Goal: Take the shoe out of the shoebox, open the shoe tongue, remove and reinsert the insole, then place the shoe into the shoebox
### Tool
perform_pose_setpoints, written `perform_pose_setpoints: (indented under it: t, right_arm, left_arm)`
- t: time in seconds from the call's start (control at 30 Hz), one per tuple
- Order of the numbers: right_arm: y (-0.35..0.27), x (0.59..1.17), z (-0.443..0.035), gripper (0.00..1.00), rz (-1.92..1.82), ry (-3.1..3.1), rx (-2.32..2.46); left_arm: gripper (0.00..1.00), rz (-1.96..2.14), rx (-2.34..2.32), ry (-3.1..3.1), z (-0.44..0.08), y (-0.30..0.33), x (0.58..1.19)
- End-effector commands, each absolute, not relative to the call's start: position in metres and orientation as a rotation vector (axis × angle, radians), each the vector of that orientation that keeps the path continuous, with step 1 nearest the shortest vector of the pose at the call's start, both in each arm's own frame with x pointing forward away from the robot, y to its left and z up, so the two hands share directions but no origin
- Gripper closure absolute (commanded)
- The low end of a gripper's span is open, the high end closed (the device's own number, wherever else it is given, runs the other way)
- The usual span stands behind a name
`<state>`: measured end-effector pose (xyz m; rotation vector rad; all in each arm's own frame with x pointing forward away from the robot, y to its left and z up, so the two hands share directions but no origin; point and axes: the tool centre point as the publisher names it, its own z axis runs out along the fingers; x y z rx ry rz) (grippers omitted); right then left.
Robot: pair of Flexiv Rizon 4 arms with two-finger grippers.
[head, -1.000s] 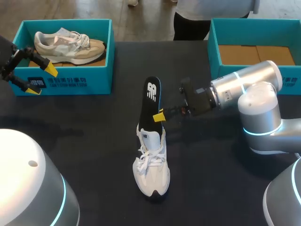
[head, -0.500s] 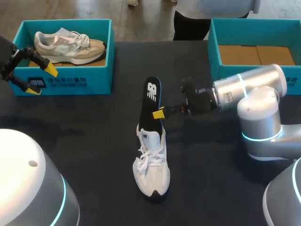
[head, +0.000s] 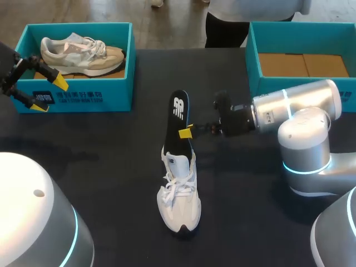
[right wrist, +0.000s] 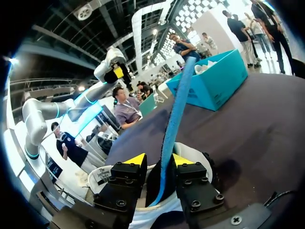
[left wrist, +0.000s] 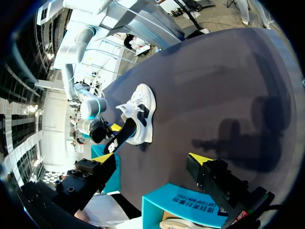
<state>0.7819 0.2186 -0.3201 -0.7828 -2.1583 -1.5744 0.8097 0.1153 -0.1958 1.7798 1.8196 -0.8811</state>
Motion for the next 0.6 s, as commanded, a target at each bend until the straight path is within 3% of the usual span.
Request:
perform_pose_setpoints:
  t: [0.03,0.4,0.5,0.6]
  right_arm:
    - [0.2223,0.7794,-0.3174,0.71,-1.579,-2.170,-0.799]
    - [0.2237,0.7805,-0.3166,0.86,-1.596,-2.186,-0.835]
    - [0.2237,0.7808,-0.3166,1.00,-1.598,-2.188,-0.841]
    - [0.2239,0.7810,-0.3166,1.00,-1.596,-2.190,-0.833]
  left_arm:
    - [0.00,-0.879,1.781,1.819,-0.1959,0.1156,0.8097]
    - [0.00,-0.879,1.781,1.819,-0.1959,0.1156,0.8097]
    - [0.00,-0.879,1.781,1.819,-0.1959,0.1156,0.8097]
    - [0.00,-0.879,1.781,1.819,-0.1959,0.1156,0.8097]
